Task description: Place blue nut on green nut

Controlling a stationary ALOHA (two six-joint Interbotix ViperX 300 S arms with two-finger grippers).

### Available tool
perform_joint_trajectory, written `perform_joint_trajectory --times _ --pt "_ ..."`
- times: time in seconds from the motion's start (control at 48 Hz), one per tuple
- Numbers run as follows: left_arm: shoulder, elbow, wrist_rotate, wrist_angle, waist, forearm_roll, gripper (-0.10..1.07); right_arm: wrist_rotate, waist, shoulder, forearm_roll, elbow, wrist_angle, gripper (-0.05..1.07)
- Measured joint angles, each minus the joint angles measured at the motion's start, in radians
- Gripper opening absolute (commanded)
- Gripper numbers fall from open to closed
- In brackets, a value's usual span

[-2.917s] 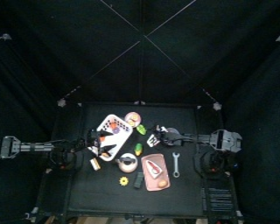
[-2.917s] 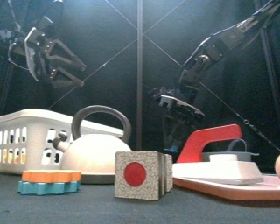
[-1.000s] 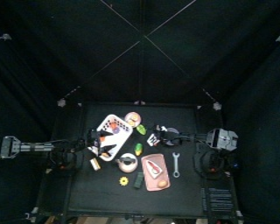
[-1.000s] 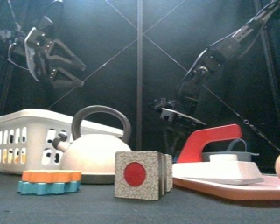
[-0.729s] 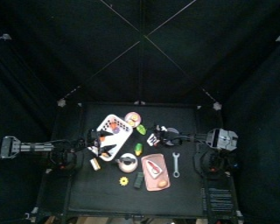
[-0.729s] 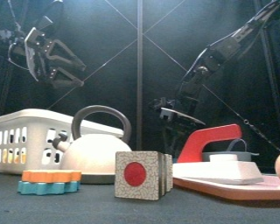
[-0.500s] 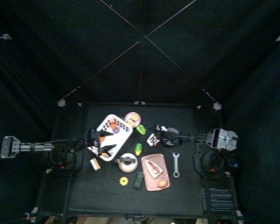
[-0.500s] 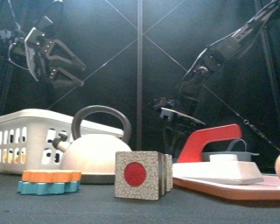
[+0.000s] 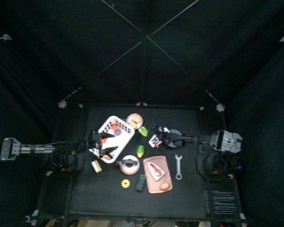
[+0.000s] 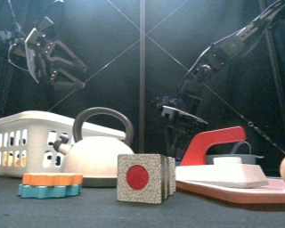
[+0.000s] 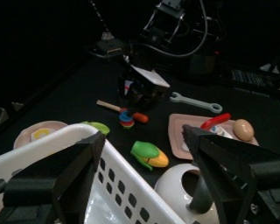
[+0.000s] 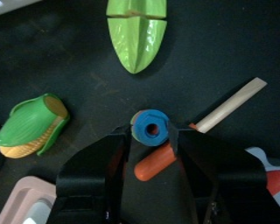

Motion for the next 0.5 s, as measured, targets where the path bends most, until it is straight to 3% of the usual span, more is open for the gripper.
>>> perform_joint_trajectory --times 0.208,0.5 --pt "0.0 0.005 -0.002 0.0 -0.002 0.0 1.03 0.0 -0.002 -0.023 0.008 -0.021 0.04 0.77" --pt "0.0 0.003 -0.002 0.0 -0.009 -0.002 1.03 0.006 0.037 -0.081 0.137 -0.014 0.181 0.77"
